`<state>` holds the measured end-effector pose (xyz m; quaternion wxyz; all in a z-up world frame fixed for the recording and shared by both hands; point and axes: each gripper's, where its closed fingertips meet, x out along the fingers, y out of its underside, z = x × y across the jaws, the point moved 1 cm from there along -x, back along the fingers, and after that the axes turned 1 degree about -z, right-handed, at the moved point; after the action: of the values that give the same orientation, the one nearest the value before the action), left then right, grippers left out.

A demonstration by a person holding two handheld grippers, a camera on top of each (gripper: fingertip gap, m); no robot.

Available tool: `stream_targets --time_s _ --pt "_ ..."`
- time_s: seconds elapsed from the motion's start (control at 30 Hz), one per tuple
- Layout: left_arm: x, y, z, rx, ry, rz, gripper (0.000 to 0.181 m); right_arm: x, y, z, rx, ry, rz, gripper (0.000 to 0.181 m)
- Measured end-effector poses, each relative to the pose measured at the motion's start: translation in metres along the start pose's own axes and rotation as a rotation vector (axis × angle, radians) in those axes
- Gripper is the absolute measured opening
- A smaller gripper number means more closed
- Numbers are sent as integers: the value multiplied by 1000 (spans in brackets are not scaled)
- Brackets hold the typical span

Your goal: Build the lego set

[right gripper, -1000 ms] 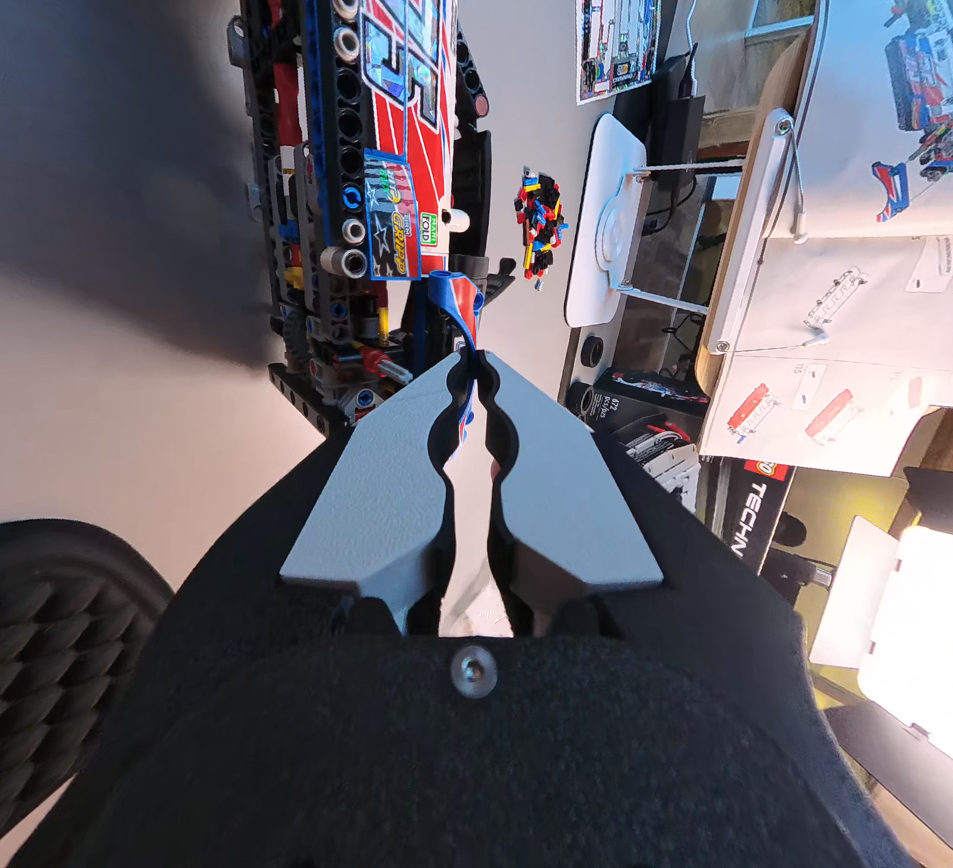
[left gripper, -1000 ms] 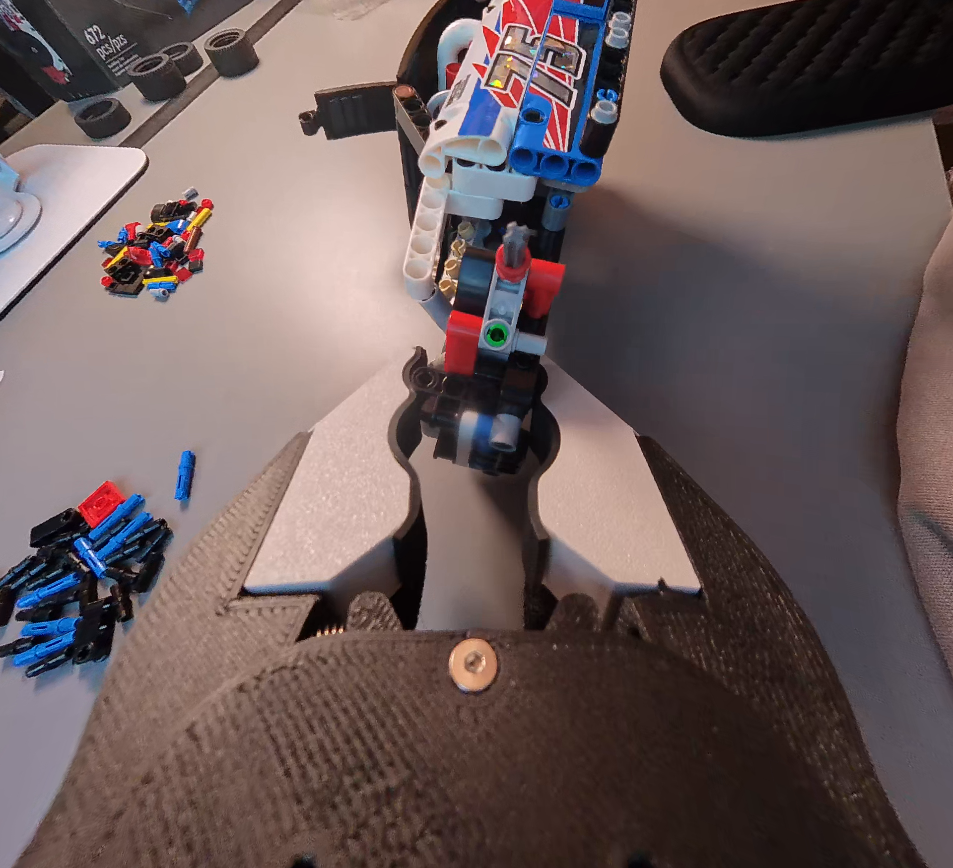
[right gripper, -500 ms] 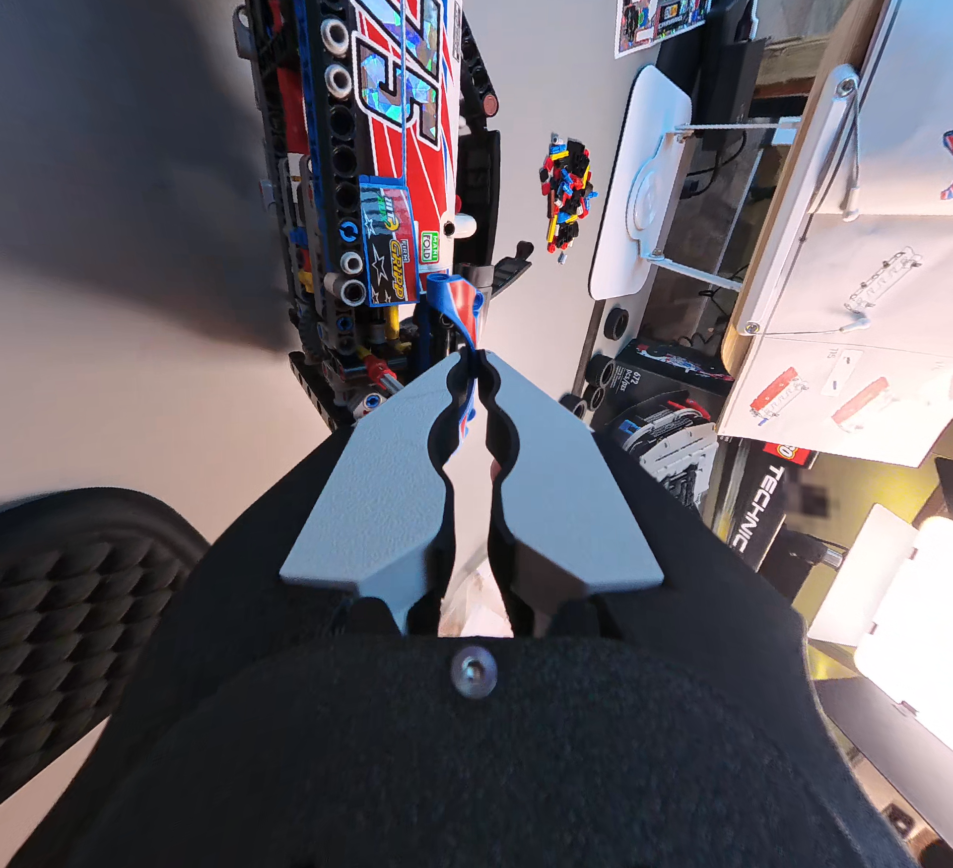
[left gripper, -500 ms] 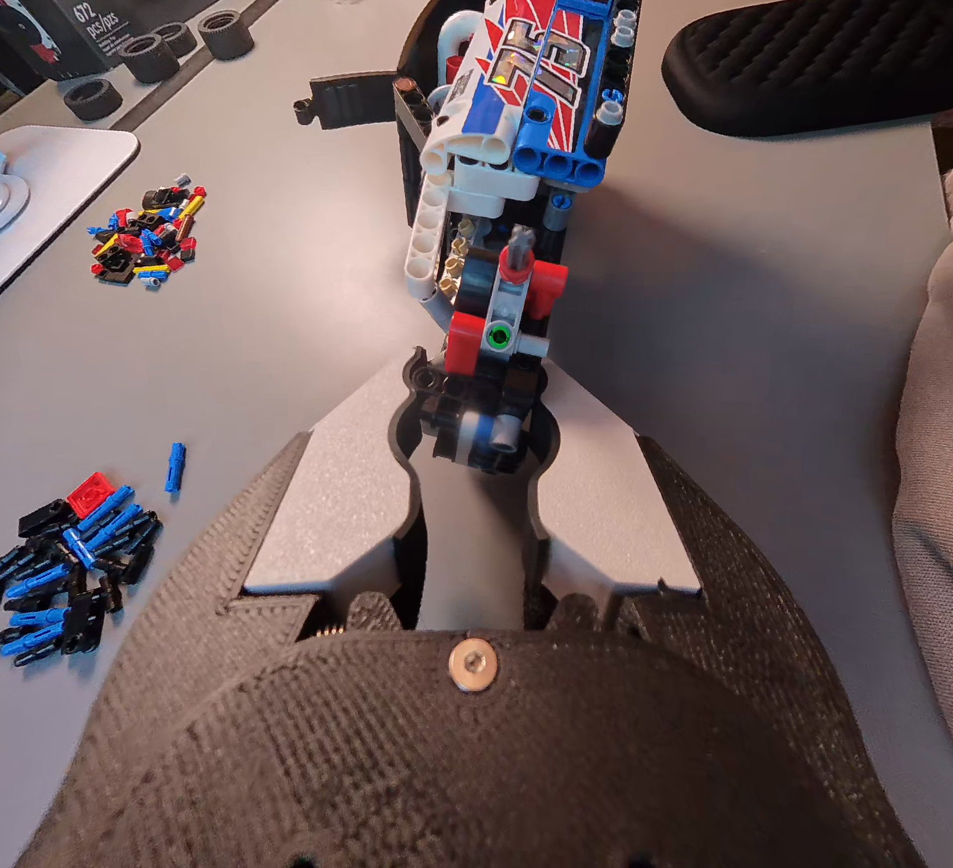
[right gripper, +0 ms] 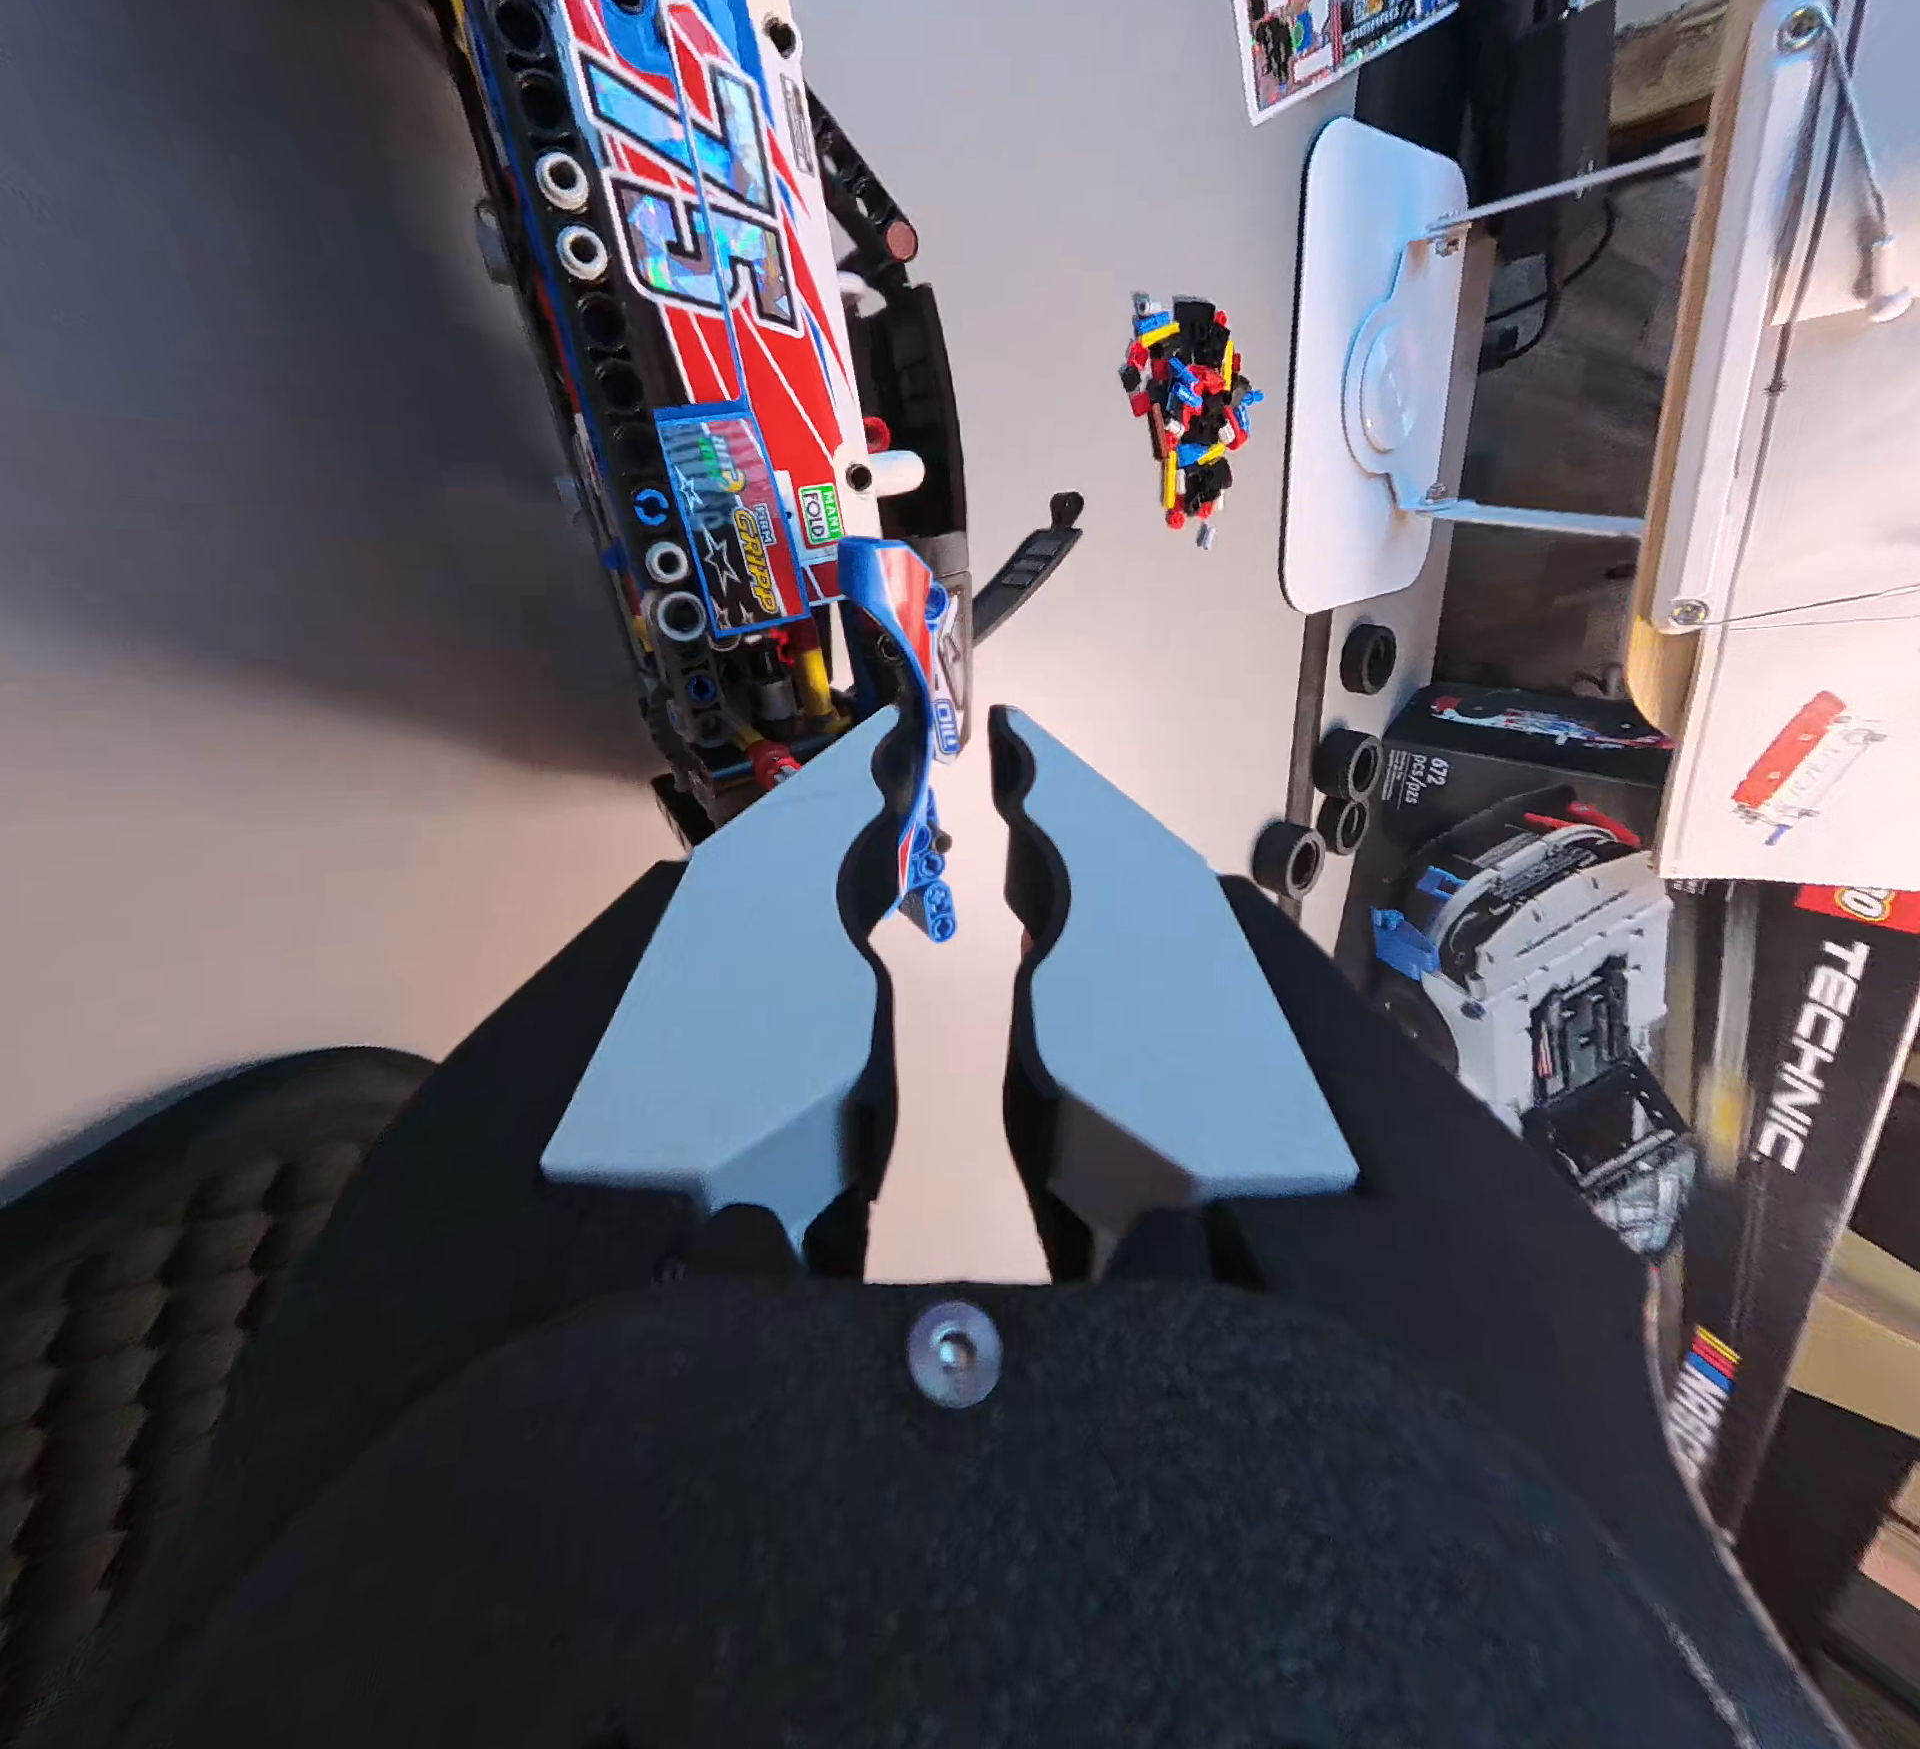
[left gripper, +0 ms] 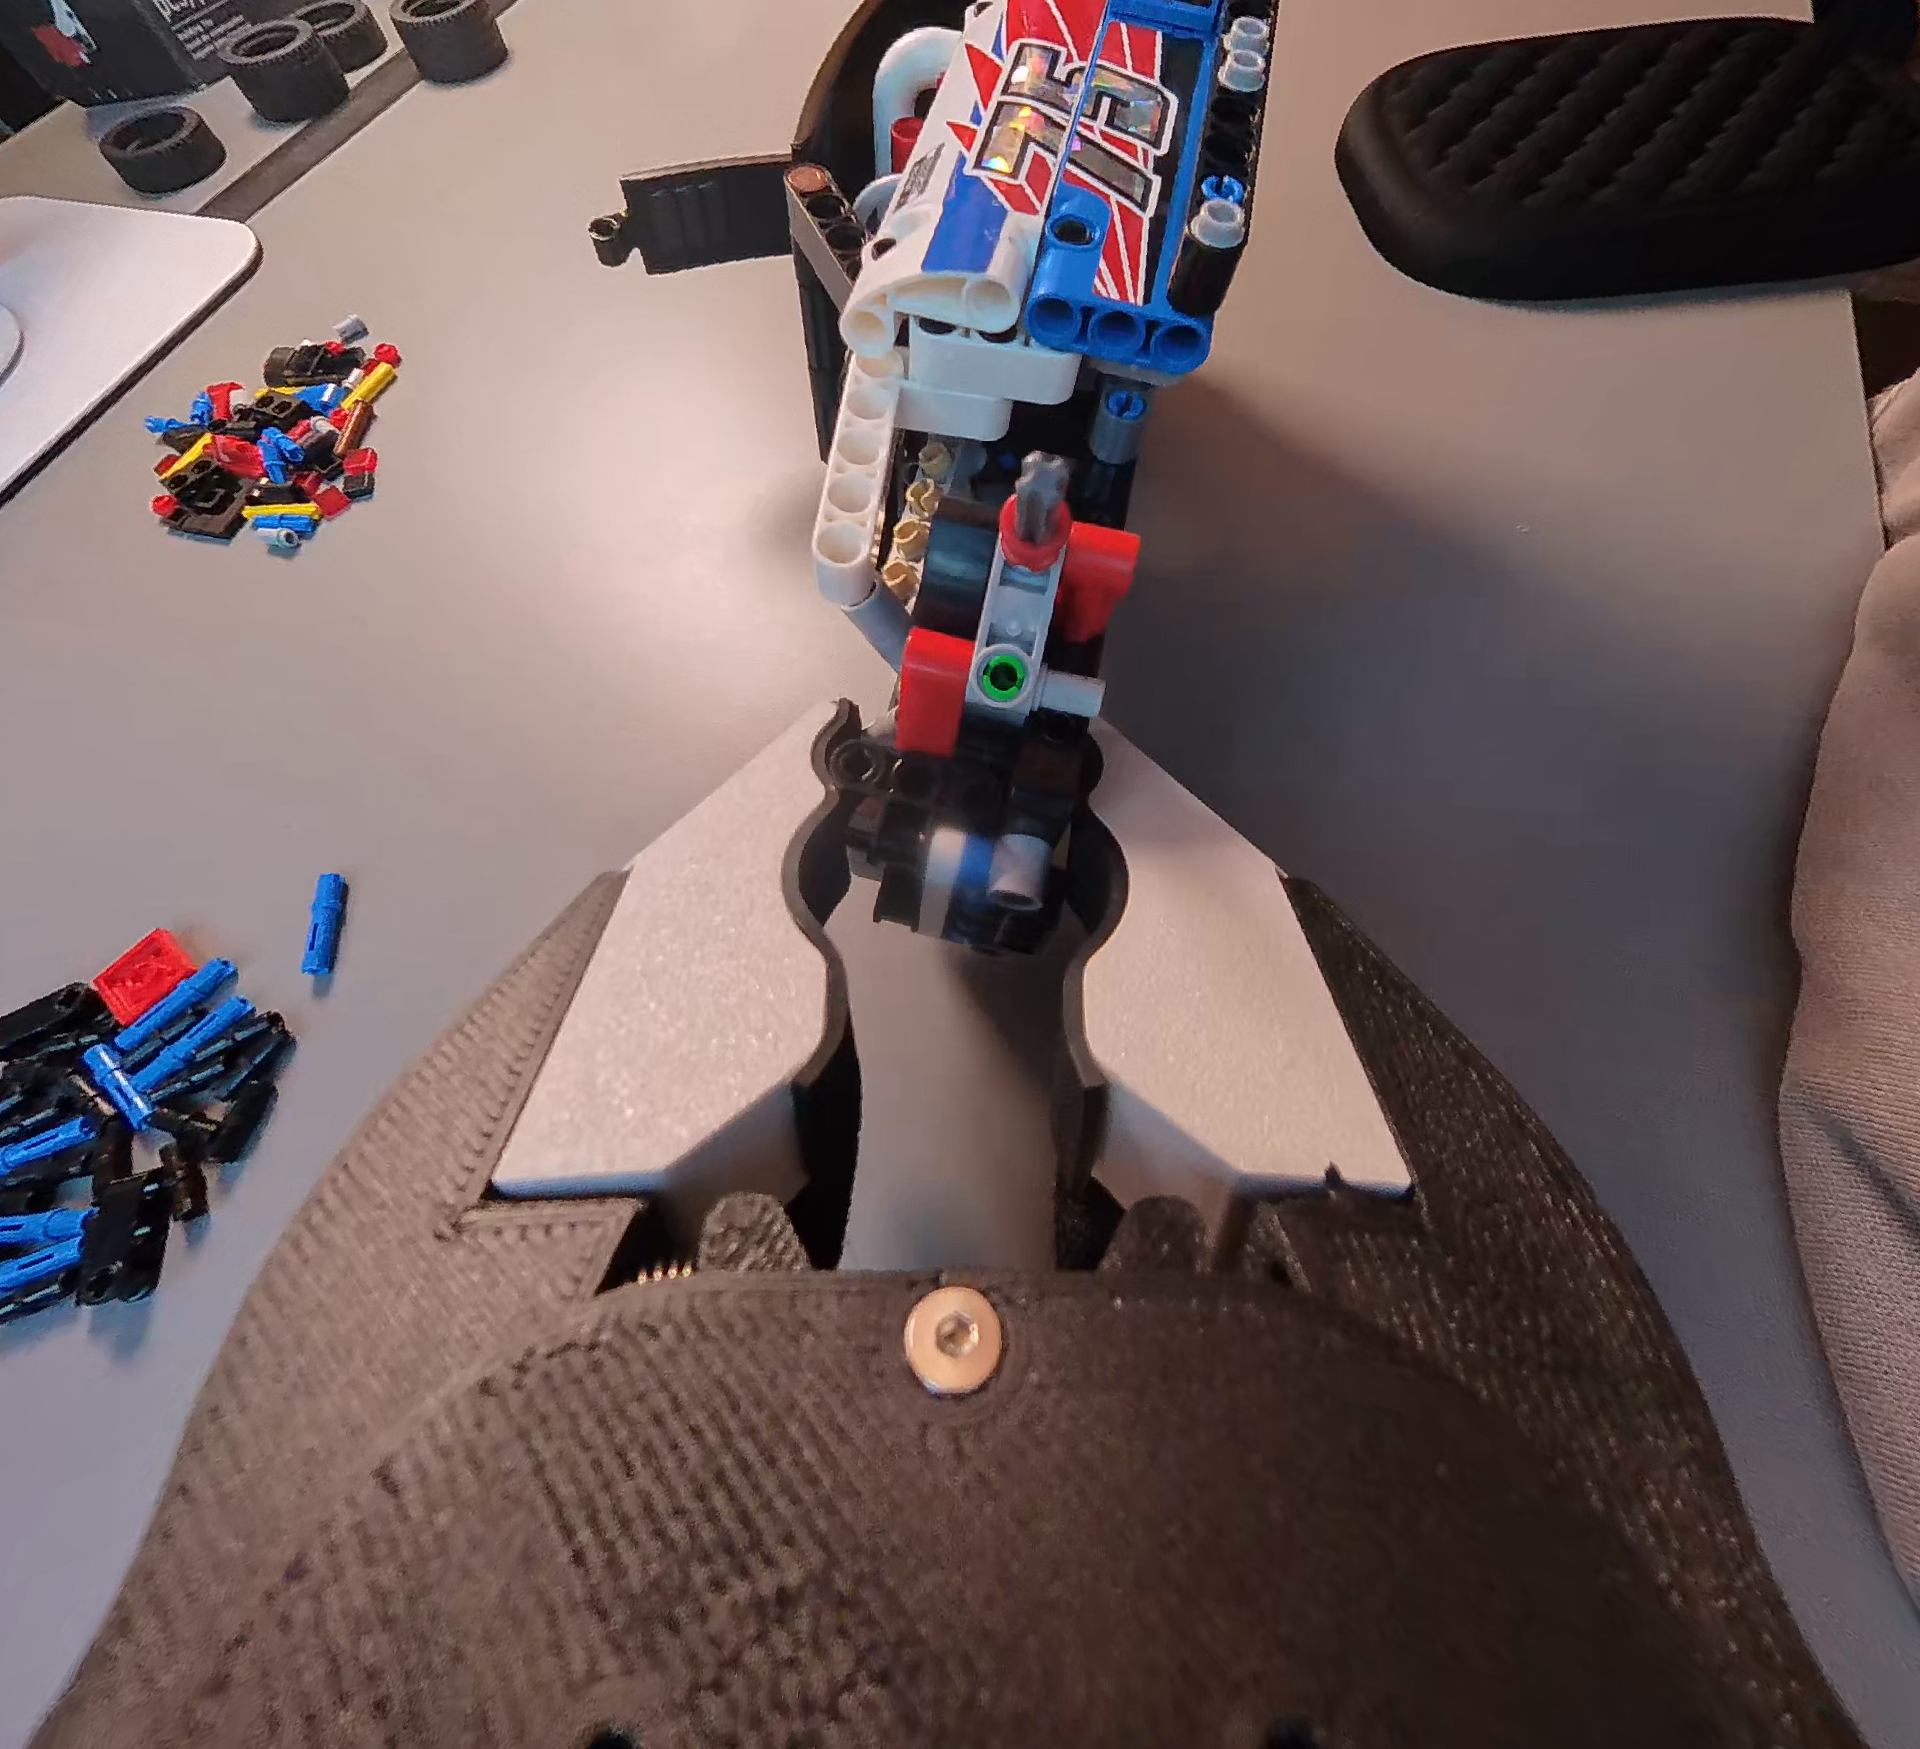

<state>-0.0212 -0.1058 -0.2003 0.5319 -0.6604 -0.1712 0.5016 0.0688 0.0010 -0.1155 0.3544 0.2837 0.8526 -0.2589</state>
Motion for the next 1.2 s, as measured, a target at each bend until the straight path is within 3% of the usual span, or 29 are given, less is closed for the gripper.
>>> stream_targets --time_s 0.3,0.6,0.7,0.97,1.2 --pt "0 0 1 -16 8 -6 37 -8 13 4 103 -50 -188 18" --pt "0 0 1 -11 7 -15 37 -10 21 11 223 -75 -288 9" --pt "0 0 1 -5 3 -17 37 -7 19 11 192 -27 -295 0" --pt "0 -1 0 -23 -9 -15 37 -19 18 -5 -12 223 -247 0" --pt "2 -2 -2 -37 -19 -2 37 -6 18 -6 -28 333 -172 0"
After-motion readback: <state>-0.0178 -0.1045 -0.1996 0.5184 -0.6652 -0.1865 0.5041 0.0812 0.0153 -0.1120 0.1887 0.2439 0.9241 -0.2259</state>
